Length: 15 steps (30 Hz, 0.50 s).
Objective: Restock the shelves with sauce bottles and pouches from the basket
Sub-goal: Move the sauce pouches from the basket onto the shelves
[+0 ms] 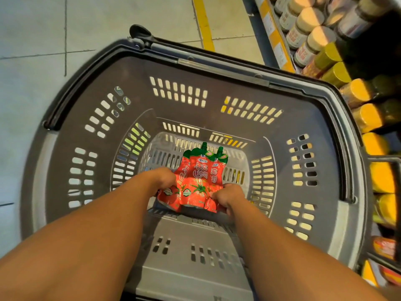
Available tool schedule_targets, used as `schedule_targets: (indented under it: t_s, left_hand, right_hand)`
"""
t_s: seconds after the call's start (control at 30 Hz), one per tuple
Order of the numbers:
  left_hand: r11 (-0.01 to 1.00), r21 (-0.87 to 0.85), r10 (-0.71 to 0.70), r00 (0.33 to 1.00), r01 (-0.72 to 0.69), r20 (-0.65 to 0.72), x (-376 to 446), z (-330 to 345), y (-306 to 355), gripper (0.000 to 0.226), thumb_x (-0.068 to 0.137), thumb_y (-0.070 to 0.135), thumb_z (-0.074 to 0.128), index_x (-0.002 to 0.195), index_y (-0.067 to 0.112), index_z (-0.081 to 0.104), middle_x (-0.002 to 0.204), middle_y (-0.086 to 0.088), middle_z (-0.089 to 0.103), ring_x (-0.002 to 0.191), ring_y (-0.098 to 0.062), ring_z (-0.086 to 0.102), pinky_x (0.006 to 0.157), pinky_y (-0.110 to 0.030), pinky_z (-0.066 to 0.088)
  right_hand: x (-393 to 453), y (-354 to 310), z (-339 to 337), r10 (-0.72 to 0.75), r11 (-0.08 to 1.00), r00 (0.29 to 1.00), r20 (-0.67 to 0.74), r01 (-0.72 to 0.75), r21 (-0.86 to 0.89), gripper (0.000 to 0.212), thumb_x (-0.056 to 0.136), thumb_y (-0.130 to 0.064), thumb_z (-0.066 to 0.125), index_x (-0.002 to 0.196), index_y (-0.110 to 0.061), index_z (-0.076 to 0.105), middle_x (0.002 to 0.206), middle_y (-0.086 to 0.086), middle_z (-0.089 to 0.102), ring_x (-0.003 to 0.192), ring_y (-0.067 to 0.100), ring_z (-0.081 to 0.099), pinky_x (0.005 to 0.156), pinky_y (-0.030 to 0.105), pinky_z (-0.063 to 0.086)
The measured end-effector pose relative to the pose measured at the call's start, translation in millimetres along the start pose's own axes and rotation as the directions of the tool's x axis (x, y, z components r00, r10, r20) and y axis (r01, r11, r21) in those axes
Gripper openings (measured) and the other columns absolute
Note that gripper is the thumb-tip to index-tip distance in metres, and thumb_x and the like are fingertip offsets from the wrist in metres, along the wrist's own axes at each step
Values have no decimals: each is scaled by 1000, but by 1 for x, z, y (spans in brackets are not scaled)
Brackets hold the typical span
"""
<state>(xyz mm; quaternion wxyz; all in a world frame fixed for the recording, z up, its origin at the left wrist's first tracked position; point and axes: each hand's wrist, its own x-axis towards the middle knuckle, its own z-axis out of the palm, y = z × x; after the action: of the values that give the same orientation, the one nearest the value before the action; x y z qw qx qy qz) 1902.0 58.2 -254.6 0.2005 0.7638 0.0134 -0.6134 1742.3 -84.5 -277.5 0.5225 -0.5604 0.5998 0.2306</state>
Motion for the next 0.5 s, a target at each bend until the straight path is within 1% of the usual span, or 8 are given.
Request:
schedule_targets:
  t_s: [0.07,0.1,0.17,0.2,0.23,0.3,0.4,0.5]
  left_hand:
    - [1000,0,5,999,-5,-40,-4,-1,2,7,99,13,59,101,9,64,93,-16,78,82,-31,78,80,-48,64]
    - [1000,19,12,998,-10,-68,-6,-2,4,9,99,14,59,100,7,64,93,-17,77,81,-32,78,78,-47,65]
    - [998,58,32,993,-26,-116,-10,-3,7,11,98,13,55,95,6,62,97,-20,75,89,-35,76,86,-49,62]
    - [997,63,40,991,-32,-127,-12,-4,9,12,99,13,53,93,6,61,99,-22,74,94,-37,75,91,-51,60]
    - [997,63,49,990,-41,-130,-13,-5,10,14,100,14,51,91,7,60,99,-22,73,95,-37,73,95,-50,59]
    - [996,73,69,990,-60,-120,-17,-8,10,21,102,21,51,90,7,61,95,-19,72,91,-34,71,96,-46,58]
    - [989,125,92,992,-81,-88,-22,-15,8,28,99,31,65,100,4,66,104,-21,75,99,-38,74,95,-52,59]
    - [970,230,103,991,-80,-88,-32,-23,8,31,94,32,75,105,4,66,103,-19,76,97,-37,75,92,-53,60]
  right_hand:
    - [-4,-3,-6,10,1000,1000,11,-9,-5,31,87,-8,77,116,-1,67,113,19,73,105,37,71,92,52,59]
    - [-8,-5,-9,22,1000,1000,10,-22,9,27,87,-7,78,111,-1,67,111,19,73,100,36,72,86,50,61]
    - [-16,-7,-16,52,996,998,26,-54,71,16,87,-1,77,96,-3,65,102,18,74,80,29,73,57,37,61]
    - [-18,-7,-19,68,993,997,34,-71,98,16,87,3,76,93,-4,62,98,17,74,72,25,71,46,30,55]
    - [-21,-7,-21,75,992,996,42,-79,100,17,87,5,75,93,-4,61,97,17,73,69,24,69,42,27,51]
    - [-27,-8,-26,76,994,996,44,-79,75,15,89,6,72,92,-3,60,101,20,73,69,25,69,45,27,51]
    - [-31,-7,-37,51,996,998,37,-48,-71,19,93,0,69,80,-5,56,99,26,72,75,29,67,66,36,56]
    - [-40,-6,-51,31,989,999,17,-28,-146,18,92,-4,72,82,-9,57,96,22,71,84,31,71,85,44,62]
